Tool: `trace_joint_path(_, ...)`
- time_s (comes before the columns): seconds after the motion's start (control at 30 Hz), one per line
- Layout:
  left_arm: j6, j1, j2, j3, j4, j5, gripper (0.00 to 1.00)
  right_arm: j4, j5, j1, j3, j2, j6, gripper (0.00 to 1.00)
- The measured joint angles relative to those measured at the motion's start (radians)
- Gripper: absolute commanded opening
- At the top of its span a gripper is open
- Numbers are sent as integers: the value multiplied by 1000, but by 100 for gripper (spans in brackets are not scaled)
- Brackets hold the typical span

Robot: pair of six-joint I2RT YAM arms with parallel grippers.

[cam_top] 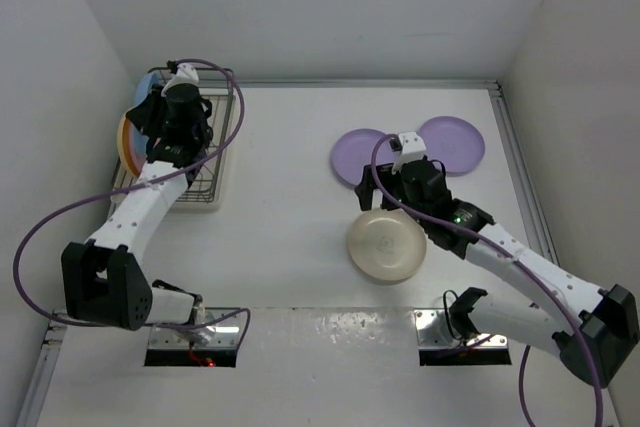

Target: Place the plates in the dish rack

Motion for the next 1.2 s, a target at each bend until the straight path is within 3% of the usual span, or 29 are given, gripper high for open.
trace_joint_path(0.23, -6, 53, 119, -2, 111, -3, 0, -66, -5, 8, 133, 105, 0, 100)
trace_joint_path(0.43, -150, 100, 185, 48, 2, 81, 0, -81, -2, 47, 185, 159, 0, 100)
trace_joint_path(0.73, -266, 118, 203, 31, -6, 114, 0, -102, 21, 68, 200, 190, -19, 100)
trace_joint_path(1.07, -195, 118, 194, -76, 183, 119, 0, -100, 27, 64, 192, 154, -38, 100)
trace_joint_path(1.2, -157, 118, 178, -83, 185, 139, 0, -91, 28, 57, 168, 127, -39, 100)
